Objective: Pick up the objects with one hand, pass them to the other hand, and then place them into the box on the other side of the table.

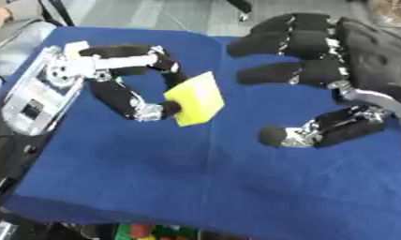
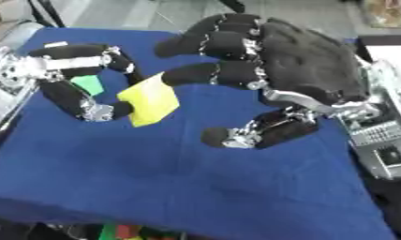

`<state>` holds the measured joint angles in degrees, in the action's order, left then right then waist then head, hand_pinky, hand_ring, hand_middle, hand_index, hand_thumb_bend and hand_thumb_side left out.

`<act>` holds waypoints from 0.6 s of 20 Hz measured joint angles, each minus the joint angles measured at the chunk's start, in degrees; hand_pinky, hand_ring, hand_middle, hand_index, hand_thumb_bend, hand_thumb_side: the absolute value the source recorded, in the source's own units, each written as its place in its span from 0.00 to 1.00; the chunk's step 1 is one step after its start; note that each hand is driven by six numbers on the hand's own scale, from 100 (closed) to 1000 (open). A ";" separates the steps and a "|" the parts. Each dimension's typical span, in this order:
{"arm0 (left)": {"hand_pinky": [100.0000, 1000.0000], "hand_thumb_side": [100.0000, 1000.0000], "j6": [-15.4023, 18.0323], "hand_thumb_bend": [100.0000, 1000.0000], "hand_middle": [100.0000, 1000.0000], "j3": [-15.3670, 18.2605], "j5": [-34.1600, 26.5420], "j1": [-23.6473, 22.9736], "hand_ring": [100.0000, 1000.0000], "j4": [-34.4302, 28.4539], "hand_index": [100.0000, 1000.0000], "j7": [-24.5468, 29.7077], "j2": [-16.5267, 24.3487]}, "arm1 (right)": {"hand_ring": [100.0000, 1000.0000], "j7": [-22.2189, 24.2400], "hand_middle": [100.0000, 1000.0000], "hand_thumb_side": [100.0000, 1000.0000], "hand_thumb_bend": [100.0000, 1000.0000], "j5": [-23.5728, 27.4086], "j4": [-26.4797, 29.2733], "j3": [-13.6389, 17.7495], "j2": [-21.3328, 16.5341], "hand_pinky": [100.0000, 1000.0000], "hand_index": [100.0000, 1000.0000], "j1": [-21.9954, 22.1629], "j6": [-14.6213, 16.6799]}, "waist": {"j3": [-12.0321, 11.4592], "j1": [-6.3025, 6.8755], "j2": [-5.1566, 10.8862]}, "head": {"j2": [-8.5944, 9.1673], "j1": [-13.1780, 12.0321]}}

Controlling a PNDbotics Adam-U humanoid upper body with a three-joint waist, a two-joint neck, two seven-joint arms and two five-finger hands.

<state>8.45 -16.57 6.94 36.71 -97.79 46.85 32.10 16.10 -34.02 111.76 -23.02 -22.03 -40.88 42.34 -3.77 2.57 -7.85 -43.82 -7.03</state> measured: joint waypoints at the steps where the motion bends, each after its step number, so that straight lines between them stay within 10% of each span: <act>1: 0.67 0.49 0.00 0.00 0.39 -0.21 0.09 0.26 0.50 0.01 0.59 0.00 -0.11 | 0.85 0.00 0.90 0.13 0.29 -0.04 -0.15 -0.13 0.05 0.83 0.89 -0.01 0.03 | -0.02 -0.04 0.00 | 0.00 0.00; 12: 0.67 0.49 -0.04 0.00 0.39 -2.87 0.22 3.42 0.51 0.13 0.59 0.03 -1.78 | 0.82 -0.28 0.88 0.11 0.29 0.24 -0.17 -1.13 0.95 0.82 0.89 -0.53 0.24 | -0.15 -0.03 -0.08 | 0.00 0.00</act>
<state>8.41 -19.44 7.16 40.13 -97.66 46.87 30.32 15.82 -33.78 111.59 -24.14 -21.08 -41.42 42.59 -3.92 2.53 -7.93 -43.82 -7.04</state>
